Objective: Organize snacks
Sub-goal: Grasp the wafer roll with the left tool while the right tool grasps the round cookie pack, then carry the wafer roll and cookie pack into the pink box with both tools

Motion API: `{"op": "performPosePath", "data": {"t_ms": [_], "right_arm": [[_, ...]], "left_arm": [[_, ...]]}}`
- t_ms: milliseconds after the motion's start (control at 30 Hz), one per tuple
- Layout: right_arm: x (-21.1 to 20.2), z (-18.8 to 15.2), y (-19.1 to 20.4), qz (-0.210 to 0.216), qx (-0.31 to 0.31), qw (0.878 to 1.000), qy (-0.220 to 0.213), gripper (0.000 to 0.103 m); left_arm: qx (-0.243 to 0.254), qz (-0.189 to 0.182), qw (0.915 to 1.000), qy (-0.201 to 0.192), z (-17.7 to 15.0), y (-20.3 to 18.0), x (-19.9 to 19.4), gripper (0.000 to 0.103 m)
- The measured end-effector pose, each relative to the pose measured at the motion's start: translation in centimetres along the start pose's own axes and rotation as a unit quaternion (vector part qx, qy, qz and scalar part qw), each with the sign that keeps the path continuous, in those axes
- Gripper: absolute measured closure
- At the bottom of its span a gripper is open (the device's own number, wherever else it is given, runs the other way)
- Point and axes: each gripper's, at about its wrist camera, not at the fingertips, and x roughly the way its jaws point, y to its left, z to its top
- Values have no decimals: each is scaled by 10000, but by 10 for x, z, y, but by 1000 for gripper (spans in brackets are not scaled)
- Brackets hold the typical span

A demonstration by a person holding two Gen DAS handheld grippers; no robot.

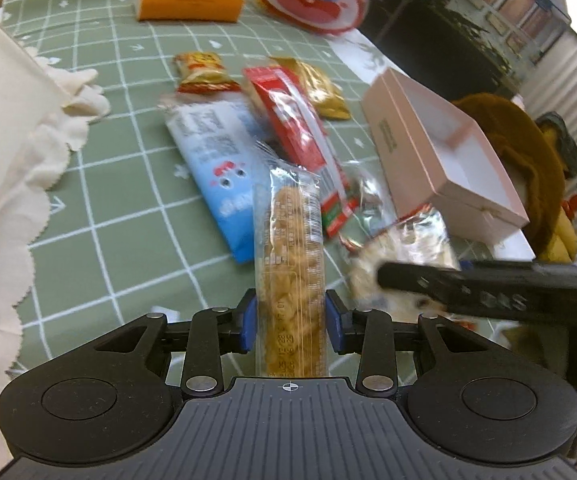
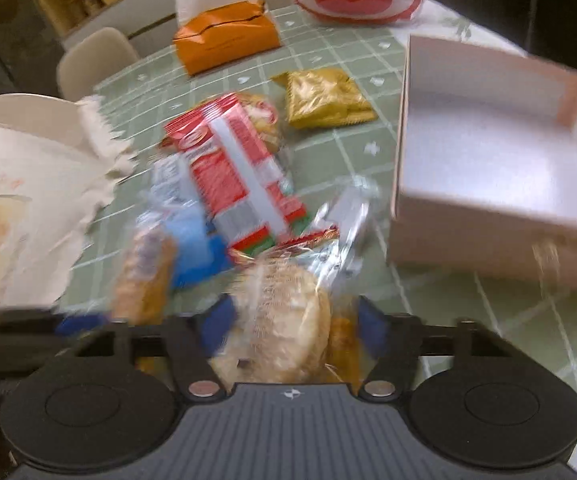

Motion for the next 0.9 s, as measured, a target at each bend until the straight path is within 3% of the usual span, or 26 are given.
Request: {"op": "performPosePath", "data": {"t_ms": [267,400,433,600,833,900], "right_arm": [[-37,-45,-22,-125,87,9999,64,62],[-50,-62,-22,-897,-321,9953,-160,27],[-53,-65,-21,-991,-414,9940,-217,25],[-67,-77,-22,-1143,-632,9907,-380,23],[-67,-80,-15,-856,-675,9928,-504,20],[-60,-79,-4,-968,-904,9898,-518,20]], "left_arm": [[238,-190,9992,264,-12,-19,8,64],[269,-195,9988,362,-17,-23,12,64],[283,-201,9987,381,-18,-25,12,64],[357,-236,9980,469,-21,-31,13,64],[447,-221,9975,492,-25,-36,14,64],[456,-203,9975,505,-25,-37,13,64]]}}
